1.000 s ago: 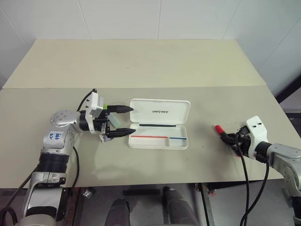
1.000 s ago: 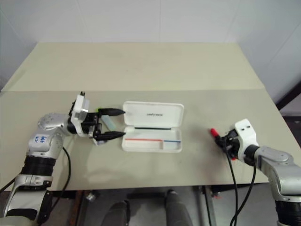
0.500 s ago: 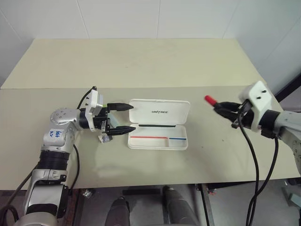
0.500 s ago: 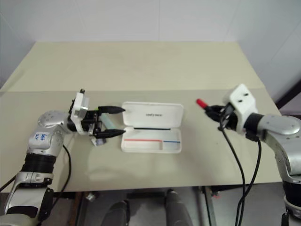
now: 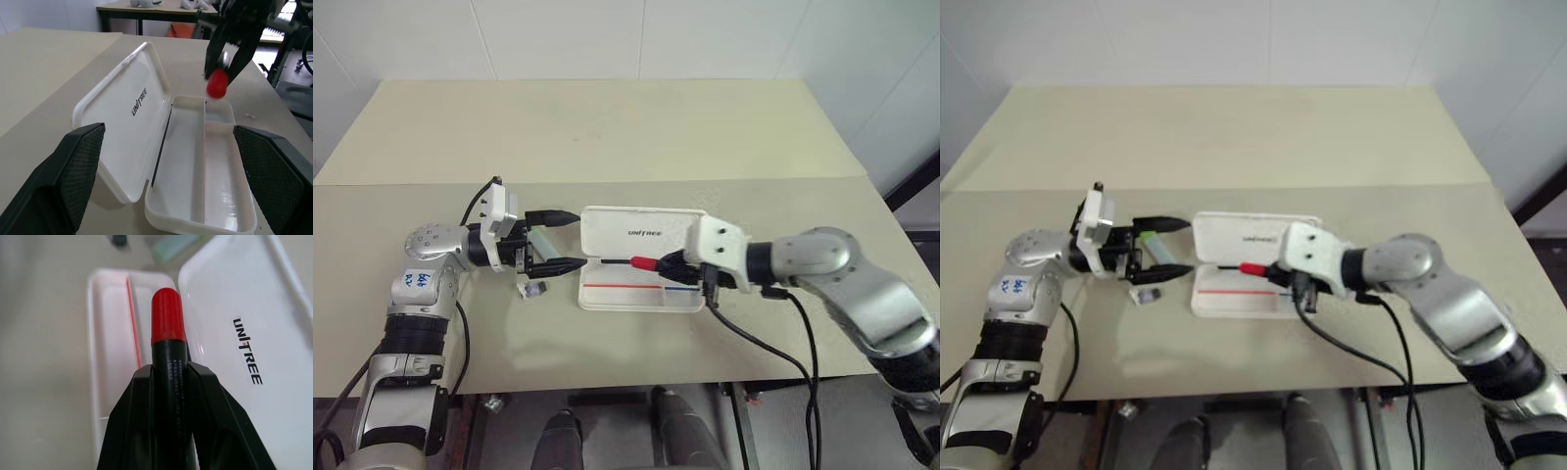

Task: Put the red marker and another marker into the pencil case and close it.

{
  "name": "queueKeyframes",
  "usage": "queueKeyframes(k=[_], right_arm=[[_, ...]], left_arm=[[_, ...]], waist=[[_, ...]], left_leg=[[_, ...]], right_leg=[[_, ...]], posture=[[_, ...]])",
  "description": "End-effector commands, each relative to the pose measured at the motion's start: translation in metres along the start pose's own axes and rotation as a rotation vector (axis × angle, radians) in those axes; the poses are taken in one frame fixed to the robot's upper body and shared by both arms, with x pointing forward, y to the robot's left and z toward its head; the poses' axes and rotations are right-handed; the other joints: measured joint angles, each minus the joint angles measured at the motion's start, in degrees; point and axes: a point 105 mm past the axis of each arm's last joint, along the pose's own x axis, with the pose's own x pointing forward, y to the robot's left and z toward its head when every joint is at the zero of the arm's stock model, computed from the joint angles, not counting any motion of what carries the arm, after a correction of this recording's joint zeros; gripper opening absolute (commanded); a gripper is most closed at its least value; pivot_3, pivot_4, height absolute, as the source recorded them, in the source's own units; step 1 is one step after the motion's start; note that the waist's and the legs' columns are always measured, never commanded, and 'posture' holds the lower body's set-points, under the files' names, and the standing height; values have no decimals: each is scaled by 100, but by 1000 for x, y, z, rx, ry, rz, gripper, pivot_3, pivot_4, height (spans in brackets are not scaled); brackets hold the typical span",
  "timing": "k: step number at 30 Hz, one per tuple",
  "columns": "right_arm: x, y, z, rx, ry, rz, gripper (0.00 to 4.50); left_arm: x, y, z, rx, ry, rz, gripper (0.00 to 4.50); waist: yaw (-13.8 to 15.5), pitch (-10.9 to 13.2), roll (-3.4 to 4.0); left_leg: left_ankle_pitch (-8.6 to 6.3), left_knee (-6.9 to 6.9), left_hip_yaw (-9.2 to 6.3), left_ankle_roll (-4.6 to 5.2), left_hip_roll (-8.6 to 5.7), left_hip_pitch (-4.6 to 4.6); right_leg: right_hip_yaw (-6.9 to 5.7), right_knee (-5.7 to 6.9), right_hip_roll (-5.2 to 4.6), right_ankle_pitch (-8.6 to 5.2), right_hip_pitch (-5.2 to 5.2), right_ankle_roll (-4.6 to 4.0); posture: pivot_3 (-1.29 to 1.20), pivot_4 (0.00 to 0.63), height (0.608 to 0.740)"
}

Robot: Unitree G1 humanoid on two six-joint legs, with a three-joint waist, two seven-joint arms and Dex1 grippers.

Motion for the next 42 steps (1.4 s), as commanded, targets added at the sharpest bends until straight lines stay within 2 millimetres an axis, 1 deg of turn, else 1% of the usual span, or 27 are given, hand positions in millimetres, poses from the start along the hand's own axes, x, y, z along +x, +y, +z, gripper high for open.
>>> queueKeyframes(k=[1,9,11,13,16,20,23,25,27,28,30,33,36,38,41,42], right_arm=[[9,-6,3,-84,7,-7,585],[22,-8,10,-107,-13,8,585],[24,-9,12,-110,-21,4,1317],[25,-10,14,-111,-30,-3,1944],[26,-16,17,-103,-44,-48,3044],[21,-10,20,-86,-71,-17,4480],[11,-5,27,-48,-136,10,4480],[0,1,35,-11,-217,38,4480],[-13,6,41,34,-300,59,4480],[-18,8,42,48,-316,63,4480],[-31,7,36,92,-332,43,4480],[-42,4,24,131,-317,9,4480],[-48,1,16,165,-305,-26,4480],[-52,0,12,187,-304,-44,4480],[-57,2,0,226,-285,-65,4480],[-60,3,-5,241,-277,-70,4480]], left_arm=[[-5,-2,9,41,-7,14,4500],[-9,-4,9,37,3,32,4500],[-10,-5,8,37,4,33,4500],[-10,-5,8,36,4,35,4500],[-10,-6,8,34,6,35,4500],[-10,-5,8,38,10,40,4500],[-14,0,8,49,30,68,4500],[-18,6,8,58,48,108,4500],[-25,14,7,67,79,173,4500],[-29,18,6,72,94,205,4500],[-41,32,0,67,154,342,4500],[-49,44,-7,42,193,481,4500],[-44,48,-11,-11,177,572,4500],[-40,48,-12,-38,165,621,4500],[-36,53,-13,-77,155,755,4500],[-37,54,-16,-93,176,816,4500]], waist=[[2,0,0],[5,0,1],[3,0,1],[4,0,1],[2,0,1],[3,0,1],[4,0,1],[7,0,0],[8,0,0],[10,0,0],[9,0,0],[10,0,0],[13,0,0],[19,0,0],[30,0,-1],[37,-1,-2]], left_leg=[[0,-2,0,0,0,-2],[-1,-18,-1,1,0,0],[-1,-17,-1,1,0,0],[-1,-17,-1,1,0,-1],[-1,-16,-1,1,0,1],[-1,-14,-1,1,0,1],[-1,-16,-1,1,0,2],[-1,-19,-2,1,0,1],[-1,-21,-3,2,0,2],[-2,-21,-3,2,0,1],[-2,-21,-3,2,0,3],[-2,-19,-3,3,0,6],[-2,-16,-3,3,0,7],[-1,-16,-3,3,0,7],[-1,-14,-3,2,0,6],[-1,-15,-3,2,0,7]], right_leg=[[0,1,0,0,-2,0],[-3,16,0,1,-10,3],[-3,16,0,1,-10,3],[-3,17,0,1,-10,3],[-3,22,0,1,-10,3],[-3,21,0,1,-9,2],[-3,22,0,1,-9,3],[-3,22,0,4,-10,9],[-4,21,0,16,-9,36],[-4,20,0,26,-9,54],[-4,19,0,26,-7,55],[-3,10,0,16,-2,35],[-3,11,0,2,1,9],[-3,12,0,2,1,10],[-3,12,0,6,1,16],[-3,11,0,13,3,30]], posture=[[0,150,740],[0,150,740],[0,150,740],[0,150,740],[0,150,740],[0,150,740],[0,150,740],[0,150,740],[0,150,740],[0,150,740],[0,150,740],[0,150,740],[0,150,740],[0,150,740],[0,150,740],[0,150,740]])
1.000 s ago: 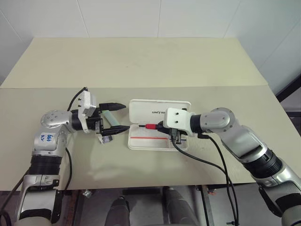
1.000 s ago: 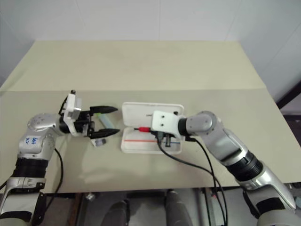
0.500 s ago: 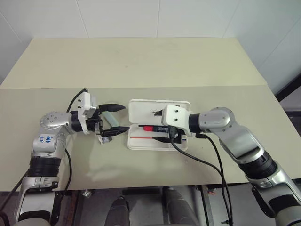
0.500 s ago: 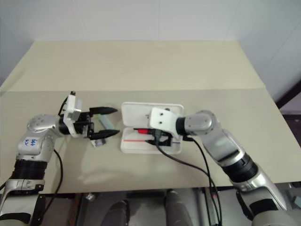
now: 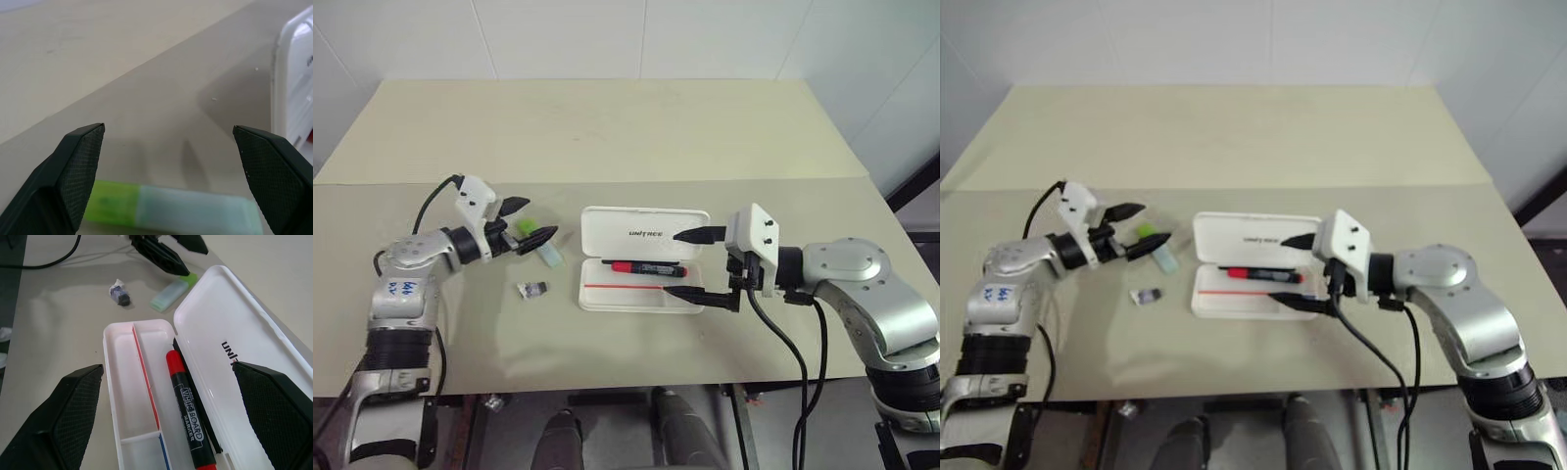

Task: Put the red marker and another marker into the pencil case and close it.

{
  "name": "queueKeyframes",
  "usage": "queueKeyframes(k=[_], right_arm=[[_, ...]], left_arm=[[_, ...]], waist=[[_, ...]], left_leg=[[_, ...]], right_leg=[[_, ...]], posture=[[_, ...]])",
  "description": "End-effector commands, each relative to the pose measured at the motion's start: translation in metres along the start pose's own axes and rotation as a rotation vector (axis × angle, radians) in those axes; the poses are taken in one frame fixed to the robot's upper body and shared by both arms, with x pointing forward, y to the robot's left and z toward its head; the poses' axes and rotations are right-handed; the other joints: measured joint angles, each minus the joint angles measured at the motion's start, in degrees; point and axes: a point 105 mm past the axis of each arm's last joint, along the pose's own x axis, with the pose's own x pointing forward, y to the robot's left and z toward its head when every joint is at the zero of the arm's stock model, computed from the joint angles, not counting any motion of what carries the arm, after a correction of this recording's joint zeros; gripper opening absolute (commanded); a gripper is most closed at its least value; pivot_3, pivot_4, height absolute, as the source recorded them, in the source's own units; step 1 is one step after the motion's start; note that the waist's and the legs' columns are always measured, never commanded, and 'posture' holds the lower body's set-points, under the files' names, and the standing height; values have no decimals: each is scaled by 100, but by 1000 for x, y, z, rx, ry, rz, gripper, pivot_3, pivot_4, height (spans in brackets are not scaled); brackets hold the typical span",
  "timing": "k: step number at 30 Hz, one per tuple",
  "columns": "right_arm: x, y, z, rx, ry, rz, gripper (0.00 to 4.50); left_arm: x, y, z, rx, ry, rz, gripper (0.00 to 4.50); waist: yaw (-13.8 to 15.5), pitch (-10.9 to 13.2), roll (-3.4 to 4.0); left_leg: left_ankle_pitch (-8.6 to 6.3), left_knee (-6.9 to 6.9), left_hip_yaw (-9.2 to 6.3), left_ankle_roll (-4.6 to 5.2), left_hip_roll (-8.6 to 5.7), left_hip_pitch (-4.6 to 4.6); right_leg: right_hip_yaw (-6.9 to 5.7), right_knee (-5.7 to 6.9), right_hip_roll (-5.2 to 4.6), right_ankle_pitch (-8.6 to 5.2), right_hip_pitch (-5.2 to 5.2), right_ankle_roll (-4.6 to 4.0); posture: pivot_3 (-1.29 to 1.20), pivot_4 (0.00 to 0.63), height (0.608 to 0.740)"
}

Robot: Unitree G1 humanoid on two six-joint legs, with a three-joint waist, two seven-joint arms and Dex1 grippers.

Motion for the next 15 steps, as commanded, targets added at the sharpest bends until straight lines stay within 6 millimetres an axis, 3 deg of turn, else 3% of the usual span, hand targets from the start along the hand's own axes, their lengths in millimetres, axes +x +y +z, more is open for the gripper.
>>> queueKeyframes(k=[1,2,11,15], right_arm=[[-15,-3,-1,8,-6,-41,4480],[-17,-3,-5,19,3,-46,4480],[-23,-4,-19,65,32,-55,4480],[-21,-6,-20,62,33,-44,4480]], left_arm=[[-2,7,8,-4,7,179,4500],[-2,7,7,-14,13,215,4500],[-5,5,-8,-198,203,522,4500],[-4,-7,-17,-240,287,539,4500]], waist=[[13,0,-1],[18,-1,-1],[-14,0,-6],[-14,0,-10]], left_leg=[[0,0,0,0,0,-1],[0,-1,0,0,0,-1],[0,22,0,-1,-1,-1],[-2,35,0,-6,-1,-4]], right_leg=[[0,0,0,16,-1,29],[0,-1,0,34,-1,64],[1,-11,1,37,5,65],[1,-21,0,-1,13,-15]], posture=[[0,150,740],[0,150,740],[0,150,740],[0,150,740]])
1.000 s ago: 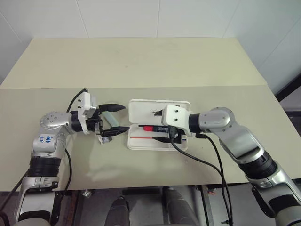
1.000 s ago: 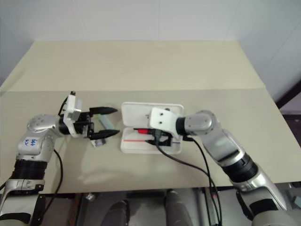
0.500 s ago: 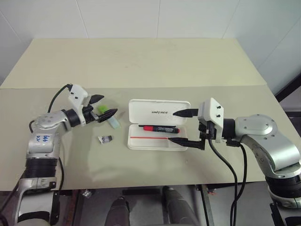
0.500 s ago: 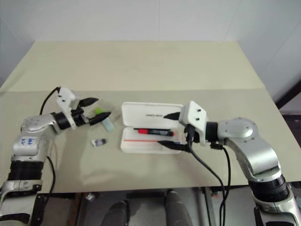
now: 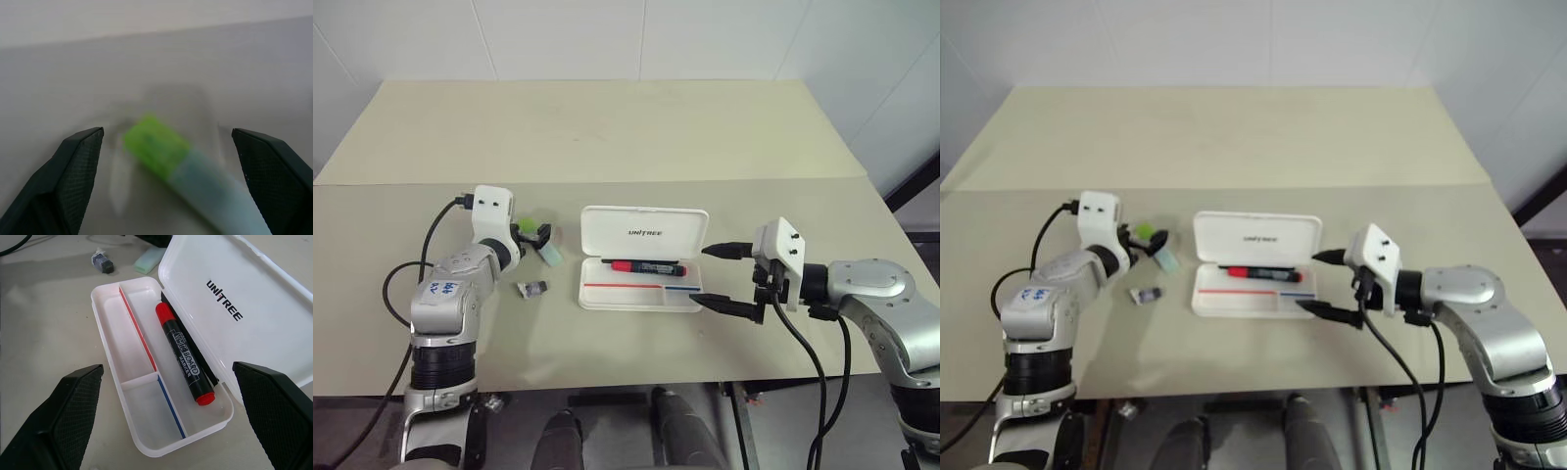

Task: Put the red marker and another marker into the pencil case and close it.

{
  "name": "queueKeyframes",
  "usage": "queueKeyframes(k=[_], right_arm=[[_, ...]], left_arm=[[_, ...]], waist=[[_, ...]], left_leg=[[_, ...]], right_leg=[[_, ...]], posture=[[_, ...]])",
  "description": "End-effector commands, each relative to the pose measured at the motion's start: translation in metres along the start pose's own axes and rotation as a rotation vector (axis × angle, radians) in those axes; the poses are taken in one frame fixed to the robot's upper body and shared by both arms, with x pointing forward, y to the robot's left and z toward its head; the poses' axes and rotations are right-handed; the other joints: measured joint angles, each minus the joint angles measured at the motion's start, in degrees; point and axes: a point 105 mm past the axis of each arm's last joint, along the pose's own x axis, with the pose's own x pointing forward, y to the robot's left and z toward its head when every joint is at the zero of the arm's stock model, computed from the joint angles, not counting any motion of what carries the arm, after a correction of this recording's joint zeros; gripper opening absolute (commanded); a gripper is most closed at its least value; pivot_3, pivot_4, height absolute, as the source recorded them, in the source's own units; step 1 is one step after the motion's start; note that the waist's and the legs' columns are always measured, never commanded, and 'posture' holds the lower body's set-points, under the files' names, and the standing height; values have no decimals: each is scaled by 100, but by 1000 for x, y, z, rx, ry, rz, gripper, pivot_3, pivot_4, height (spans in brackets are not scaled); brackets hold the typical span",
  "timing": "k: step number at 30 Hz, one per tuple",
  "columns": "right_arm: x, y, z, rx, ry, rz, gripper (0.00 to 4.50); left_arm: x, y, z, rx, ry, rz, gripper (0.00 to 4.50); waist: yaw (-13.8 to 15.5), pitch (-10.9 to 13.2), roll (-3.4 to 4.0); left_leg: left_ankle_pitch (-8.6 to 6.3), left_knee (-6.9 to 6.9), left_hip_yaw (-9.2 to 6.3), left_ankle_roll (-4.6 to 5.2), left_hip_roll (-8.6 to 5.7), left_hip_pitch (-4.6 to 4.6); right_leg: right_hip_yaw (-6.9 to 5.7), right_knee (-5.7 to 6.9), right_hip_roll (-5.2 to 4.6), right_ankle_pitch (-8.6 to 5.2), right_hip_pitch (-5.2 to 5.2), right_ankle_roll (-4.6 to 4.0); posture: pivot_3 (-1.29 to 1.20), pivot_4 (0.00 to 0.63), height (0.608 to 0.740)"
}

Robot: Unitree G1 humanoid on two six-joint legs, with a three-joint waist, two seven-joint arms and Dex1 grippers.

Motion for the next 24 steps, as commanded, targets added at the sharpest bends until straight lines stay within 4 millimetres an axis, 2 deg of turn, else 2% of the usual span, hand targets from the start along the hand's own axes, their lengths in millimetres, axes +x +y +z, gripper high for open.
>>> queueKeyframes(k=[1,6,7,9,21,22,24], right_arm=[[0,-3,8,-37,-20,10,4480],[2,-5,9,-47,-24,14,4480],[2,-5,9,-48,-24,14,4494],[2,-5,9,-49,-22,10,4500],[-1,-9,10,-60,-16,-23,4500],[-1,-9,10,-60,-16,-24,4500],[-1,-9,10,-61,-16,-25,4500]], left_arm=[[-5,-4,10,12,-7,37,4500],[1,-7,-1,4,84,59,4500],[2,-6,-2,1,105,67,4315],[3,-2,-5,-4,135,90,3906],[6,1,-11,-13,182,116,286],[6,1,-11,-13,182,116,43],[7,1,-11,-13,177,114,43]], waist=[[0,-1,-2],[-8,-2,-4],[-9,-2,-4],[-16,-2,-4],[-18,-11,-11],[-18,-11,-12],[-20,-12,-12]], left_leg=[[0,0,0,-1,0,0],[1,-1,0,-2,0,3],[1,-1,0,-2,0,3],[0,-1,0,-3,0,3],[0,5,0,-5,-1,16],[1,5,0,-5,-1,16],[1,7,0,-6,-1,16]], right_leg=[[0,0,0,1,0,-1],[0,0,0,2,2,-3],[0,0,0,2,2,-3],[0,0,0,2,1,-3],[0,0,0,5,13,-6],[0,-1,0,7,13,-7],[0,-5,0,10,14,-7]], posture=[[0,150,740],[0,150,740],[0,150,740],[0,150,740],[0,150,740],[0,150,740],[0,150,740]])
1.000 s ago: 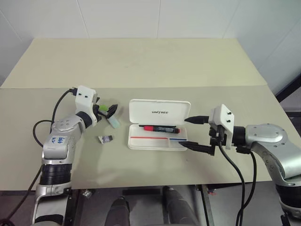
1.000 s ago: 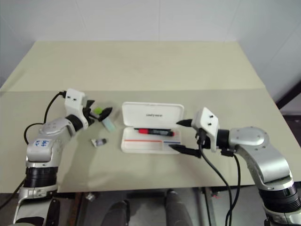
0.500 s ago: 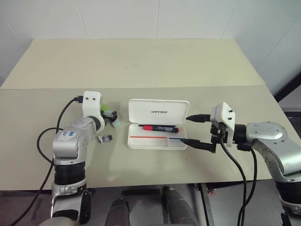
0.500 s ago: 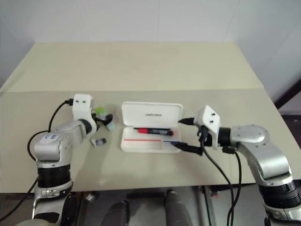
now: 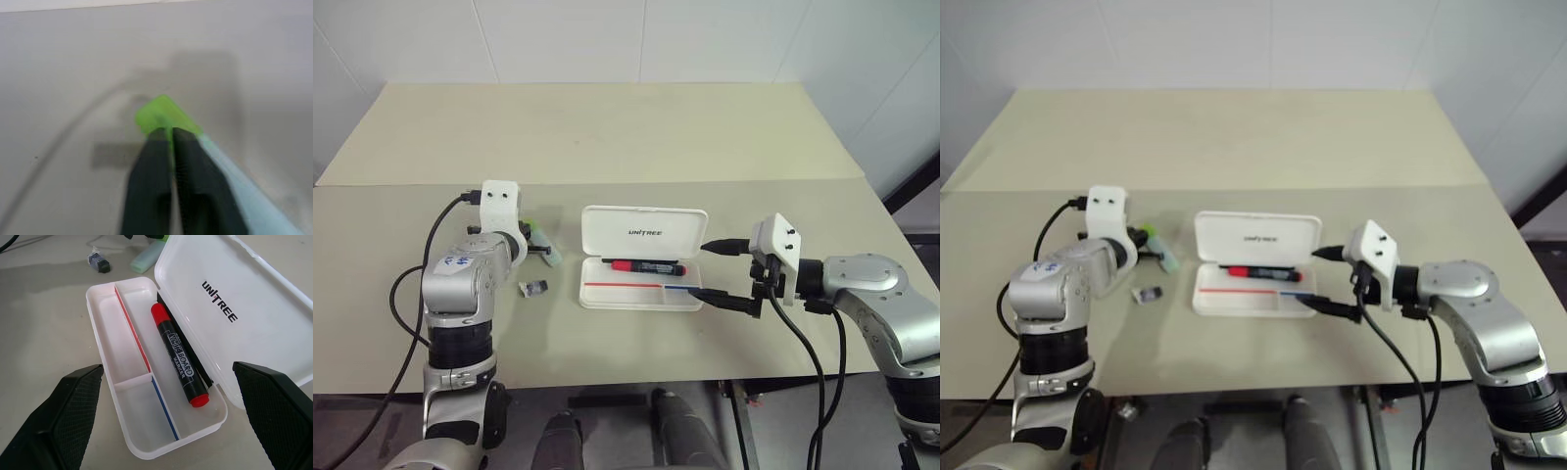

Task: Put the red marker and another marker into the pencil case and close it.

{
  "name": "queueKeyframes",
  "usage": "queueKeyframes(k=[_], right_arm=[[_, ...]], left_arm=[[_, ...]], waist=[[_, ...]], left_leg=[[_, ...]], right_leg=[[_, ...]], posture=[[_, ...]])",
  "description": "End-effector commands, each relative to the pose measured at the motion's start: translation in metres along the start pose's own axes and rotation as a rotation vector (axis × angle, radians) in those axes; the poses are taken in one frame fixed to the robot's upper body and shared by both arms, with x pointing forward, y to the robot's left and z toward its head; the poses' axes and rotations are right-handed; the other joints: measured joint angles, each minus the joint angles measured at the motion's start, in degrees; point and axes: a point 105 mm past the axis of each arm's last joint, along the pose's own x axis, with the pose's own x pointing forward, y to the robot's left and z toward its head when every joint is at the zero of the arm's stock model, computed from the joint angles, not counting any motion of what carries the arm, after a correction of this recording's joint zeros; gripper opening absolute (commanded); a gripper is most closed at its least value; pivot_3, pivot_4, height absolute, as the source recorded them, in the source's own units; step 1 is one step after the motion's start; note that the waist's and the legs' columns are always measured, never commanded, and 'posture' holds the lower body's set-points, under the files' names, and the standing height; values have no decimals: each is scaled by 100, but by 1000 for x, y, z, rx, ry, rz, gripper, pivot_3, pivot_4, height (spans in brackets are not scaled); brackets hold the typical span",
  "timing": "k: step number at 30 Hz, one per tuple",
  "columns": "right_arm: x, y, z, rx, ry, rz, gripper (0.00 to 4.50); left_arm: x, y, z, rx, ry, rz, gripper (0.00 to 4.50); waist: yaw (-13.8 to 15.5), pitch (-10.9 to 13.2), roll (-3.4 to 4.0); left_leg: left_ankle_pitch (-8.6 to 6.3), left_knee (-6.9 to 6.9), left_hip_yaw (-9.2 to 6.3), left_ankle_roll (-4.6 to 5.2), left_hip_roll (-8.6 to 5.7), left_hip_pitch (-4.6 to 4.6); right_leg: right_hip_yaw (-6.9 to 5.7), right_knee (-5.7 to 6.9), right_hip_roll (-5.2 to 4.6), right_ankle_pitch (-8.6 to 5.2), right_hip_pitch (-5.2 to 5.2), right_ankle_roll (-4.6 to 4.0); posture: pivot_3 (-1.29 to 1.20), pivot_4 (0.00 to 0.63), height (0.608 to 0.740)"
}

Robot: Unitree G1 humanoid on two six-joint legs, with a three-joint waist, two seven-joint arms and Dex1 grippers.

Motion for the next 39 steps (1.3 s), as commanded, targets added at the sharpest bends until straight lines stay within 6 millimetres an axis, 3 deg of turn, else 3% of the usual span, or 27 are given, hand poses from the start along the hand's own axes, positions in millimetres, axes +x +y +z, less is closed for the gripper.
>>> queueKeyframes(k=[1,9,11,15,29,34,39], right_arm=[[-5,-3,12,-58,-21,-21,4500],[-4,-4,13,-63,-20,-20,4500],[-4,-4,13,-64,-19,-19,4500],[-3,-5,12,-64,-15,-16,4500],[-2,-8,9,-66,-4,-10,4500],[-1,-9,8,-67,-3,-5,4500],[-1,-10,7,-70,1,-5,4500]], left_arm=[[5,2,-19,-8,74,11,43],[7,-2,-4,-73,-7,-25,43],[8,-1,4,-189,-43,-56,43],[9,7,2,-133,-17,-28,43],[4,16,1,-114,-20,94,4473],[0,22,-14,-108,79,213,4473],[-2,17,-25,-120,163,211,4473]], waist=[[-2,-1,-1],[9,-1,-1],[6,-1,-1],[-4,-1,-1],[6,2,-5],[-8,2,-6],[-48,1,-5]], left_leg=[[0,0,0,0,0,0],[1,0,0,-1,0,-2],[1,-1,0,-1,0,-4],[0,-10,0,-2,0,-7],[-4,-14,0,-8,0,-13],[-6,-15,0,-10,0,-12],[-6,-13,0,-10,0,-5]], right_leg=[[0,-2,0,1,0,0],[0,-6,0,4,0,0],[0,-13,0,6,1,2],[0,-18,0,6,-1,3],[0,-23,-1,10,-4,15],[0,-22,0,25,-5,46],[0,-21,0,14,-5,23]], posture=[[0,150,740],[0,150,740],[0,150,740],[0,150,740],[0,150,740],[0,150,740],[0,150,740]])
